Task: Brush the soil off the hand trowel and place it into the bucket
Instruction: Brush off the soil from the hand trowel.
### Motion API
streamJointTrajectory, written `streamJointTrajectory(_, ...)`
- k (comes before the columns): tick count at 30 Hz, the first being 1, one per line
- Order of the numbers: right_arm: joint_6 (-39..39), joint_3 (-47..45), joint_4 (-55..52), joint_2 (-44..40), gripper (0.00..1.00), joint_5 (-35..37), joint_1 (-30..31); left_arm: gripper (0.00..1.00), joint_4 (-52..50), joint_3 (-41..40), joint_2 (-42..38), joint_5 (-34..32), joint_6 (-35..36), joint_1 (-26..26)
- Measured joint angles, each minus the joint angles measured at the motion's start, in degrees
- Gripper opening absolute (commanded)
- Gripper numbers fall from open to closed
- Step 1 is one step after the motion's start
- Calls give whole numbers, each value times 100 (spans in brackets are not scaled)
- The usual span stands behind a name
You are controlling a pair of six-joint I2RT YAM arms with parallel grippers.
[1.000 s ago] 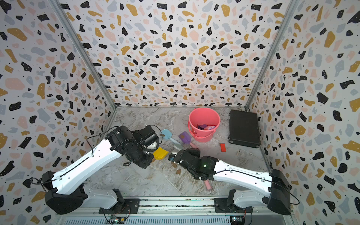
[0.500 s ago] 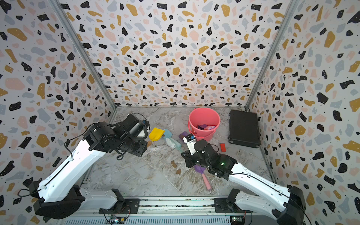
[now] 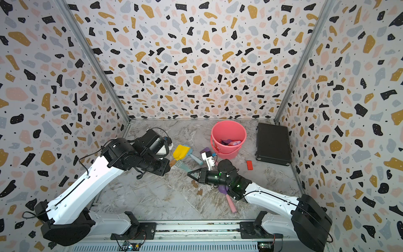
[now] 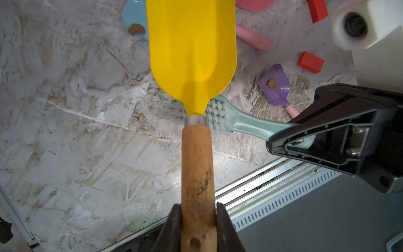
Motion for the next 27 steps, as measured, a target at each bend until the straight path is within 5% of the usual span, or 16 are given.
streamJointTrajectory(19, 409, -551, -24, -846, 0, -199, -1460, 0, -39, -291, -356, 573, -109, 2)
streamJointTrajectory(27, 55, -673, -516, -1147, 0, -437, -1497, 0, 33, -103, -352, 732, -129, 4)
